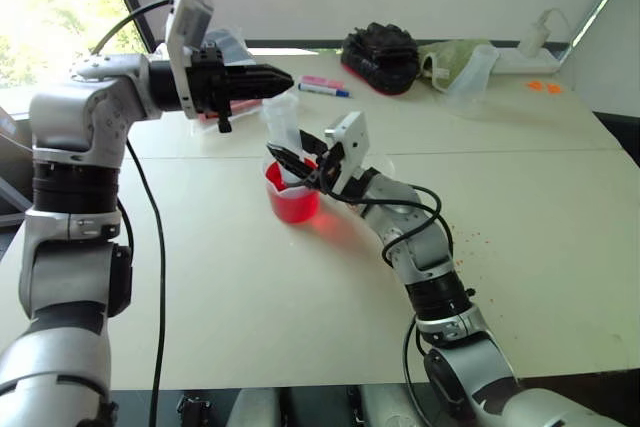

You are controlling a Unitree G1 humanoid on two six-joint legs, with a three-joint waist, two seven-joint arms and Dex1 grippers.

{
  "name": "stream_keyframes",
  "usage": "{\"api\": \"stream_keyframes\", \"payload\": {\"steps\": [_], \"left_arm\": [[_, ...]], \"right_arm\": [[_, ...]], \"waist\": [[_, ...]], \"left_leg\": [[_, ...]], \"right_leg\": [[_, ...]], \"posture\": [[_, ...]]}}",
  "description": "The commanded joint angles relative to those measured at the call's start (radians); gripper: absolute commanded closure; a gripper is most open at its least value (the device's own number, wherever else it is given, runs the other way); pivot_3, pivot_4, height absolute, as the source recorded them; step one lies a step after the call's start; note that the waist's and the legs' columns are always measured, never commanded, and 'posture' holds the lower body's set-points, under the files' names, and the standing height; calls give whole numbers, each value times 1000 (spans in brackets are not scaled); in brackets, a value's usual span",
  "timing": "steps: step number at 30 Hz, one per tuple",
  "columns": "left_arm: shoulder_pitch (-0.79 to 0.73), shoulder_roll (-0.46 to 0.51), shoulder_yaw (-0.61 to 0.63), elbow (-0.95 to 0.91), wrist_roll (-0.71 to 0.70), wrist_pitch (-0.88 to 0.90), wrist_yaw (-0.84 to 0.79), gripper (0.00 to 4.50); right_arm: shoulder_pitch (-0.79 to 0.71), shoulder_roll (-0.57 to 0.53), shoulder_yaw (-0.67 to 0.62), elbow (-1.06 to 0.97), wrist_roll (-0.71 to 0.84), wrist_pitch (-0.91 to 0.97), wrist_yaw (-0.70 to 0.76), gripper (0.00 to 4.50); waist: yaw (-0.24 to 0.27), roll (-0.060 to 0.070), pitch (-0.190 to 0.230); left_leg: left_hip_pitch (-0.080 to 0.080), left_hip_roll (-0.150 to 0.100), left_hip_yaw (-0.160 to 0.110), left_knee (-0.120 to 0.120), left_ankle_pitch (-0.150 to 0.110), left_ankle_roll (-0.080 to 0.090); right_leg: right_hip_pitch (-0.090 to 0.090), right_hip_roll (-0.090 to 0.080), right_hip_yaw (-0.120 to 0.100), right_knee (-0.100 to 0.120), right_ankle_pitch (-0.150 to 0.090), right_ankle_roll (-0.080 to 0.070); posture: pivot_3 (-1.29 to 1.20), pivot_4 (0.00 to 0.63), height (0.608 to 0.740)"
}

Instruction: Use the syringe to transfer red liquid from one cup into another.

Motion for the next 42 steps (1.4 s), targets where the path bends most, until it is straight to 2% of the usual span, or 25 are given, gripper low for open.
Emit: {"api": "stream_keyframes", "payload": {"steps": [1, 30, 42], "left_arm": [[-90, 9, 62, 6, 7, -52, 51, 4445], [-156, -8, 81, 86, 36, -102, 64, 4445], [-136, -9, 80, 68, 31, -91, 66, 4445]], "right_arm": [[14, 18, 39, -24, 5, -5, 26, 3125], [43, 27, 51, -35, 1, 12, 22, 3125], [41, 22, 49, -39, -1, 12, 24, 3125]], "waist": [[-1, 0, 0], [-1, 0, 0], [-1, 0, 0]], "left_leg": [[0, 0, 0, 0, 0, 0], [0, 0, 0, 0, 0, 0], [0, 0, 0, 0, 0, 0]], "right_leg": [[0, 0, 0, 0, 0, 0], [0, 0, 0, 0, 0, 0], [0, 0, 0, 0, 0, 0]], "posture": [[0, 150, 711], [0, 150, 711], [0, 150, 711]]}}
